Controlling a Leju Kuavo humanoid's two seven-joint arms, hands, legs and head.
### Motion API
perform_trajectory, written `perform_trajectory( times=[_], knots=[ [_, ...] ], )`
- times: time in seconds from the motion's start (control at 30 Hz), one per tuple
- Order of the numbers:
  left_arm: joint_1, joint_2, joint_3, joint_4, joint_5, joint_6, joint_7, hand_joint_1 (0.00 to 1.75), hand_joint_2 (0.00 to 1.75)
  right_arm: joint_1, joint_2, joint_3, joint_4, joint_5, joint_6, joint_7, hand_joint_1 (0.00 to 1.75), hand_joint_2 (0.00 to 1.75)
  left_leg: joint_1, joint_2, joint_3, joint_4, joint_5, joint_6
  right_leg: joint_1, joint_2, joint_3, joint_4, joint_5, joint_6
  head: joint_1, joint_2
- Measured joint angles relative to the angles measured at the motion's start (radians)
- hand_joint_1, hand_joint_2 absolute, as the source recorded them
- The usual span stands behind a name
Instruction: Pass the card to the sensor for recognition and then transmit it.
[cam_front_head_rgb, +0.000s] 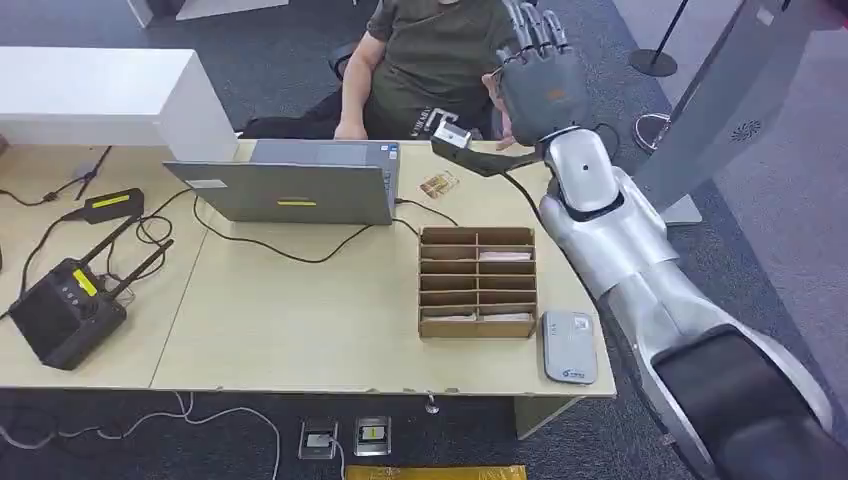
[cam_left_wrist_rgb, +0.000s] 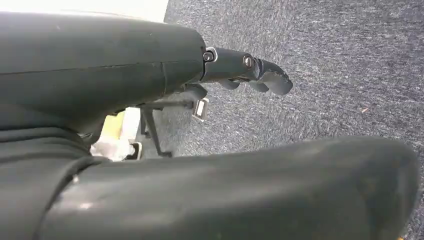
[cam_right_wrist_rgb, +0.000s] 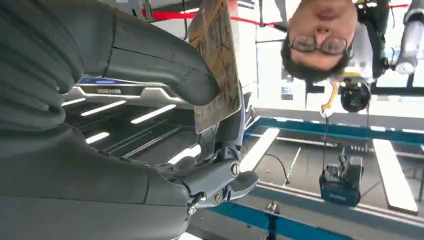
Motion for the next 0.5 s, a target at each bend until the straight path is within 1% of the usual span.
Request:
perform_trajectory(
  times=[0.07, 0.17, 0.37, 0.4, 0.43, 0.5],
  knots=[
    [0.0, 0.0, -0.002, 0.0, -0.001, -0.008, 0.002, 0.0, 0.0, -0.016, 0.021, 0.007, 0.06, 0.014, 0.004, 0.015, 1.75, 1.75, 0.0, 0.0, 0.0, 0.0, 0.0, 0.0, 0.0, 0.0, 0.0, 0.0, 0.0, 0.0, 0.001, 0.0],
    [0.0, 0.001, -0.007, 0.0, -0.007, -0.018, 0.003, 0.0, 0.0, -0.033, 0.037, 0.009, 0.115, 0.024, 0.007, 0.026, 1.75, 1.75, 0.0, 0.0, 0.0, 0.0, 0.0, 0.0, 0.0, 0.0, 0.0, 0.0, 0.0, 0.0, 0.001, 0.0],
    [0.0, 0.005, -0.01, 0.0, -0.008, -0.031, 0.005, 0.0, 0.0, -0.044, 0.042, 0.009, 0.181, 0.035, 0.015, 0.04, 1.75, 1.75, 0.0, 0.0, 0.0, 0.0, 0.0, 0.0, 0.0, 0.0, 0.0, 0.0, 0.0, 0.0, 0.001, 0.0],
    [0.0, 0.006, -0.01, 0.0, -0.008, -0.034, 0.005, 0.0, 0.0, -0.044, 0.042, 0.009, 0.189, 0.037, 0.016, 0.044, 1.41, 1.75, 0.0, 0.0, 0.001, 0.0, 0.0, 0.0, 0.0, 0.0, 0.0, 0.0, 0.0, 0.0, 0.001, 0.0],
    [0.0, 0.007, -0.011, 0.0, -0.009, -0.037, 0.005, 0.0, 0.0, -0.044, 0.042, 0.009, 0.199, 0.04, 0.016, 0.048, 0.0, 1.75, 0.0, 0.0, 0.001, 0.0, 0.0, 0.0, 0.0, 0.0, 0.0, 0.0, 0.0, 0.0, 0.001, 0.0],
    [0.0, 0.009, -0.015, 0.0, -0.011, -0.039, 0.005, 0.0, 0.0, -0.044, 0.04, 0.009, 0.214, 0.041, 0.016, 0.055, 0.0, 1.75, 0.0, 0.0, 0.001, 0.0, 0.0, 0.0, 0.0, 0.0, 0.0, 0.0, 0.0, 0.0, 0.001, 0.0]
  ],
)
